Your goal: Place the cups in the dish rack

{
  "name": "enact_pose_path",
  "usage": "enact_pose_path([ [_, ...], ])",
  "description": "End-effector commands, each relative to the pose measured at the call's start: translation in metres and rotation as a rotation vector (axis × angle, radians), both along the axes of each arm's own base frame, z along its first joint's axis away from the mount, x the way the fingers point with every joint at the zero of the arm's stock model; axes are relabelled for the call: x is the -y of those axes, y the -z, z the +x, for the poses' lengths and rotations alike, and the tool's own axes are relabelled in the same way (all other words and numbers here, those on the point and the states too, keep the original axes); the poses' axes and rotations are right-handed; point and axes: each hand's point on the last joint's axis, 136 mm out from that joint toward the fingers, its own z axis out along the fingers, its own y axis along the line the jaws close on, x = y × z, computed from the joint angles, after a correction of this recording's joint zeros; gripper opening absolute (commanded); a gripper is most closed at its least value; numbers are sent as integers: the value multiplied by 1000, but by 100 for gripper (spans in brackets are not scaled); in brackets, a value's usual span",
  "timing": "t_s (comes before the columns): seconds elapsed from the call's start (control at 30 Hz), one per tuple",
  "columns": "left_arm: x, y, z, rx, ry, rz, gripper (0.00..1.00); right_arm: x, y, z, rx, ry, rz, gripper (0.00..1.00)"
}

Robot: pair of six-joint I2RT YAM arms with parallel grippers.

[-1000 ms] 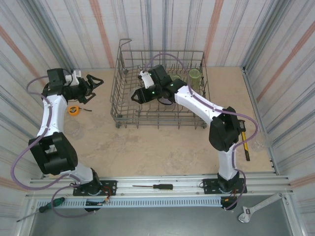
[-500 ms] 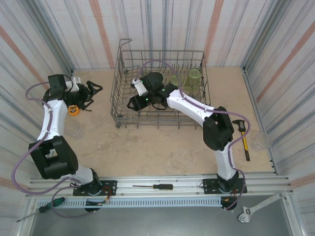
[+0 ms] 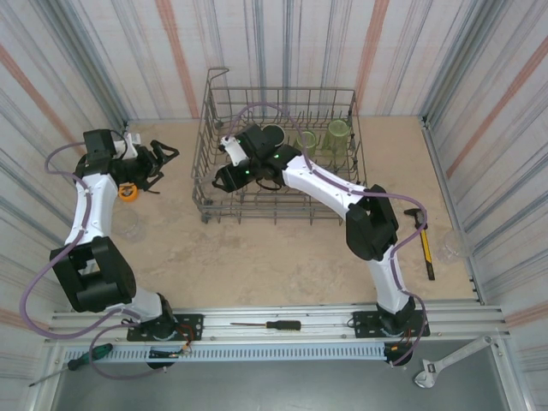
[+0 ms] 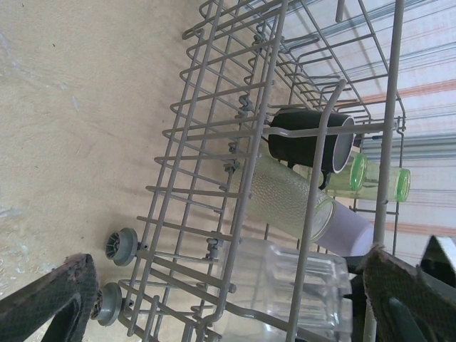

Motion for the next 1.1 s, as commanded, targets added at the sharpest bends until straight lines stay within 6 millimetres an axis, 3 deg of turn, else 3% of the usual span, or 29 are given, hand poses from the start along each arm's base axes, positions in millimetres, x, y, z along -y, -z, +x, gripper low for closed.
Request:
enact_pose_path([
  [0.0,4,2,-3,-1,14,-17,99,-11,-7,0,36,-44,22,16],
  [0.57,4,2,-3,-1,13,-17,99,-18,26,-11,50,-120,-112,26],
  [0.7,4,2,-3,0,14,-19,99,-20,32,-15,82,-144,-173,34],
  [0.83,4,2,-4,0,13,-17,99,-22,39,-20,104,-167,-235,52],
  [1.07,4,1,-4,2,15,-18,99,-28,38,-24,114,-173,-259,71],
])
